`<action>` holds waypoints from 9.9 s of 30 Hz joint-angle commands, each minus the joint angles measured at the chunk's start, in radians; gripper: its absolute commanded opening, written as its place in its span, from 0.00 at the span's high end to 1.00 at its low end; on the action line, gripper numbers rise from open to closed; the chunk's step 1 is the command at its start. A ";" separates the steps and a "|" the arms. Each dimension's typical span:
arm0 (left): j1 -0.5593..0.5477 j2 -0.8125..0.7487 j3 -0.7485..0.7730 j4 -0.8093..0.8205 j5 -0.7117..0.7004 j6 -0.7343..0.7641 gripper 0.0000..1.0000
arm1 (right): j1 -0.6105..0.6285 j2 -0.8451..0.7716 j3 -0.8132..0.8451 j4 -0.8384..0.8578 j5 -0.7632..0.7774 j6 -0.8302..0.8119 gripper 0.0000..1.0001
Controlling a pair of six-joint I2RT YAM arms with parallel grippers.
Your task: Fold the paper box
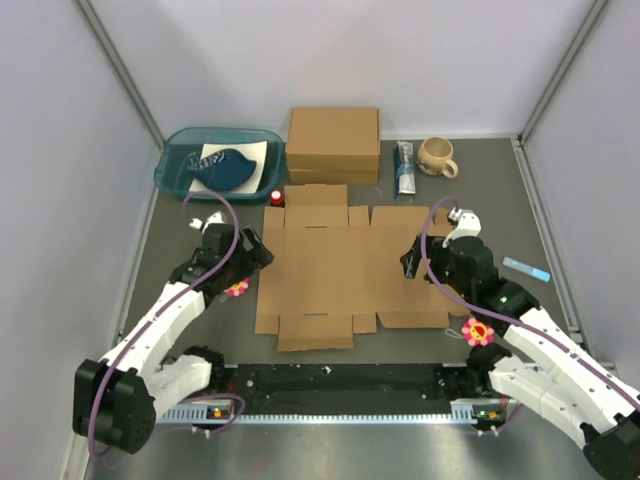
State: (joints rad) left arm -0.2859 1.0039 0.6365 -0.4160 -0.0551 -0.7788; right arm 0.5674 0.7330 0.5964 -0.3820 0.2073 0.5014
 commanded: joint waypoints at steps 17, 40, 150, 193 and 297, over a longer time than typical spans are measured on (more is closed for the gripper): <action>0.005 0.323 0.012 0.244 0.050 0.156 0.14 | 0.008 -0.009 0.026 0.052 -0.089 0.016 0.01; 0.005 0.375 -0.074 0.460 0.317 0.154 0.83 | 0.008 -0.027 0.020 0.060 -0.128 0.009 0.01; -0.352 0.140 -0.037 0.376 -0.327 -0.321 0.07 | 0.008 -0.198 0.431 -0.298 0.038 -0.116 0.01; 0.014 0.222 0.675 -0.101 0.758 0.308 1.00 | 0.009 -0.256 0.534 -0.339 -0.017 -0.152 0.02; -0.095 0.957 0.709 0.301 0.250 0.346 0.81 | 0.011 0.737 -0.047 0.503 -0.275 0.100 0.71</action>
State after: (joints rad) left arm -0.3618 2.0277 1.3853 -0.1684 0.1165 -0.4160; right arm 0.5678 1.4773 0.5774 0.1387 -0.0628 0.5949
